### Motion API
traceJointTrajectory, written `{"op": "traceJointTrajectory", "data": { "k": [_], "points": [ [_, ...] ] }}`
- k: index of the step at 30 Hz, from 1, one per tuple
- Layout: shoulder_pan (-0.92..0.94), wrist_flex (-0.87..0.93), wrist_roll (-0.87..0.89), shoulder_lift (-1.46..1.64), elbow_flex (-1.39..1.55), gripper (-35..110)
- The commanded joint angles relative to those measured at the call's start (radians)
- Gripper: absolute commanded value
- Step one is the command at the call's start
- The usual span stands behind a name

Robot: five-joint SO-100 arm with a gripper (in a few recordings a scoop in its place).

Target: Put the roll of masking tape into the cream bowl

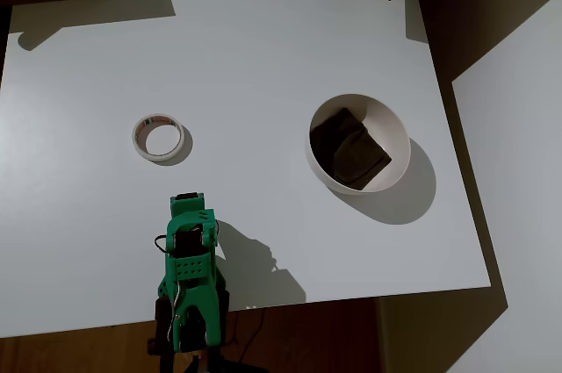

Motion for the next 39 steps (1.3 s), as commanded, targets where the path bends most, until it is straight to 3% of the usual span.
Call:
{"op": "traceJointTrajectory", "data": {
  "k": [1,21,28,36,39],
  "points": [
    [0.005,0.011,0.023,0.008,-0.005,-8],
    [-0.002,-0.029,0.051,-0.008,-0.044,-8],
    [-0.014,-0.186,0.086,-0.647,-0.336,-8],
    [-0.098,-0.12,0.095,-1.081,-0.653,-8],
    [-0.115,-0.097,0.13,-1.187,-0.752,10]
  ]
}}
